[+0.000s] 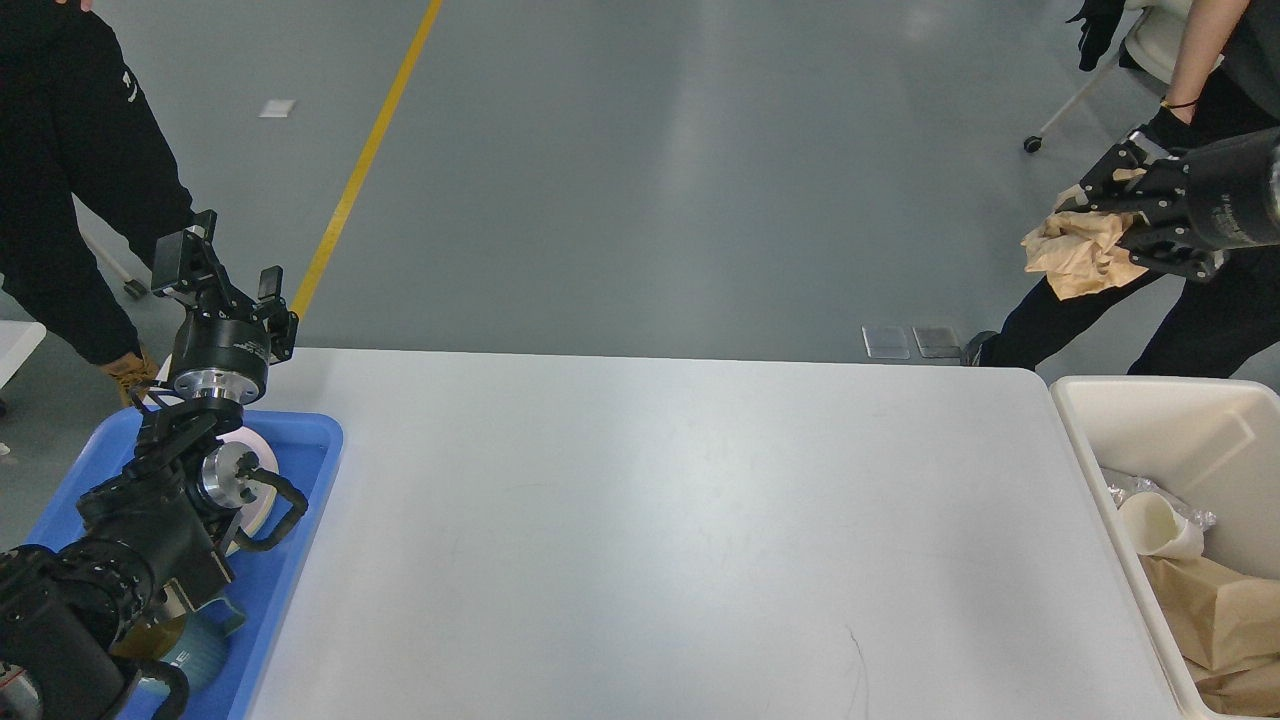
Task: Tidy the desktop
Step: 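Lift the brown paper bag and drop it into the white bin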
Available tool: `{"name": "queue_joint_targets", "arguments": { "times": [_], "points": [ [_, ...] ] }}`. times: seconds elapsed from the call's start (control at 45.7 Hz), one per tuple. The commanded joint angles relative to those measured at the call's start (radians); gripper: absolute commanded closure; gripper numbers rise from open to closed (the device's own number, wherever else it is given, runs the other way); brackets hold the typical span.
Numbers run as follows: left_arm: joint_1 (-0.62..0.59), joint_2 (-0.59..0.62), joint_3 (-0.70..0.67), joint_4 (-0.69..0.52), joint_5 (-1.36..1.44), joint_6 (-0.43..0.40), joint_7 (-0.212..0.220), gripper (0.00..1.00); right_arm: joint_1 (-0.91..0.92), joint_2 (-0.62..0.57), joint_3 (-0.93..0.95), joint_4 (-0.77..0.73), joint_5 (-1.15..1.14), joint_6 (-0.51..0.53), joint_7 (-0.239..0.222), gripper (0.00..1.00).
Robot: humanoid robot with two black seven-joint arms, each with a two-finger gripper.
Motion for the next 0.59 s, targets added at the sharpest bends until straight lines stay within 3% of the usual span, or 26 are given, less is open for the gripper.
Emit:
{"name": "queue_joint_targets", "arguments": {
  "times": [0.0,0.415,0.459,0.568],
  "points": [
    [0.000,0.000,0.000,0.000,0.000,0.000,0.000,0.04,-0.019,-0.021,-0.011,-0.023,-0.008,-0.024,-0.001,1.00],
    [0.000,0.000,0.000,0.000,0.000,0.000,0.000,0.04,-0.532,0.037,0.009,-0.336,-0.002,-0.343,-0.003,1.00],
    [0.000,0.000,0.000,0.000,0.000,0.000,0.000,0.04,-0.582,0.052,0.024,-0.357,0.000,-0.383,-0.003,0.87],
    [0.000,0.000,0.000,0.000,0.000,0.000,0.000,0.04,-0.734,0.080,0.095,-0.432,-0.002,-0.488,-0.001,0.30]
  ]
}}
